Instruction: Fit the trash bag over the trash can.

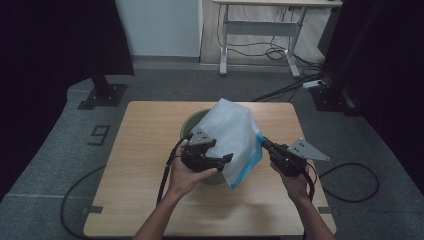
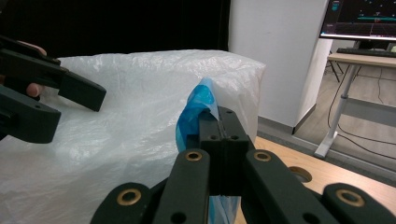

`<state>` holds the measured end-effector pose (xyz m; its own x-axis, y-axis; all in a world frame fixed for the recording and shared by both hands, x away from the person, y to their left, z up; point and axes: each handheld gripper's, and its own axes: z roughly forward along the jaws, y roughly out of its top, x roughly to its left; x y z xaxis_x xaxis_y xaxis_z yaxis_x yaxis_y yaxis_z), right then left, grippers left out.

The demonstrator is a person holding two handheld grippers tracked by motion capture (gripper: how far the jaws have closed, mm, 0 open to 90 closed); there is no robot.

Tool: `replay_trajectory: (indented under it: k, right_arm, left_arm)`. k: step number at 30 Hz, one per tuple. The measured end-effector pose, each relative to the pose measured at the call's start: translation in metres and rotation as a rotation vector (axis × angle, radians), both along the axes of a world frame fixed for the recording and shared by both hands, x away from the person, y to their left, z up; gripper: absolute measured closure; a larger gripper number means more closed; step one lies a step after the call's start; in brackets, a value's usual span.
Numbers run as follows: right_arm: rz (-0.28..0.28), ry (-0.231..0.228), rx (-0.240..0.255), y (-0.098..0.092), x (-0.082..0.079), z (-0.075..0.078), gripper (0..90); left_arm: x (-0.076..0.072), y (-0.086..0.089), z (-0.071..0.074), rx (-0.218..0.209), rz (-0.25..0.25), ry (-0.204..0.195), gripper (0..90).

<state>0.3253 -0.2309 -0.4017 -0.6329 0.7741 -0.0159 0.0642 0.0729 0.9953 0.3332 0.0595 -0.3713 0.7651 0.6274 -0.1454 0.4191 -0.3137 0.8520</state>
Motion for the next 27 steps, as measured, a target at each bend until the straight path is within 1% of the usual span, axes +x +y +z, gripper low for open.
replay_trajectory:
  k: [3,5,7,9,13,16,17,21,24,27]
  right_arm:
    - [-0.003,0.003,0.001,0.000,0.000,-0.001,88.6]
    - [-0.003,0.003,0.000,0.000,0.000,-0.001,88.6]
    - [-0.003,0.005,-0.001,0.000,0.000,-0.001,88.6]
    - [-0.005,0.006,-0.001,0.000,0.000,-0.001,88.6]
    - [-0.008,0.006,0.000,-0.001,0.001,-0.001,88.6]
    - [-0.011,0.008,-0.001,-0.002,0.001,-0.001,88.6]
    - [-0.012,0.008,-0.001,-0.003,0.001,-0.001,88.6]
    - [-0.016,0.010,0.000,-0.005,0.001,-0.001,88.6]
    - [-0.020,0.013,0.005,-0.008,0.000,-0.002,88.6]
    - [-0.024,0.016,0.012,-0.011,0.000,-0.002,88.6]
  left_arm:
    - [0.000,-0.004,-0.001,0.014,-0.006,0.006,24.0]
    - [0.000,-0.007,-0.003,0.032,-0.005,0.010,24.2]
    - [0.001,-0.010,-0.004,0.049,0.003,0.018,25.3]
    - [0.001,-0.012,-0.005,0.053,0.005,0.022,27.5]
    - [0.001,-0.013,-0.005,0.058,0.004,0.027,36.5]
    - [0.001,-0.014,-0.006,0.053,-0.012,0.034,44.9]
    - [0.000,-0.014,-0.006,0.048,-0.020,0.036,46.8]
    - [0.000,-0.015,-0.006,0.030,-0.060,0.044,61.5]
    - [0.001,-0.014,-0.005,0.015,-0.089,0.065,70.6]
    - [0.003,-0.012,-0.006,0.000,-0.114,0.086,75.6]
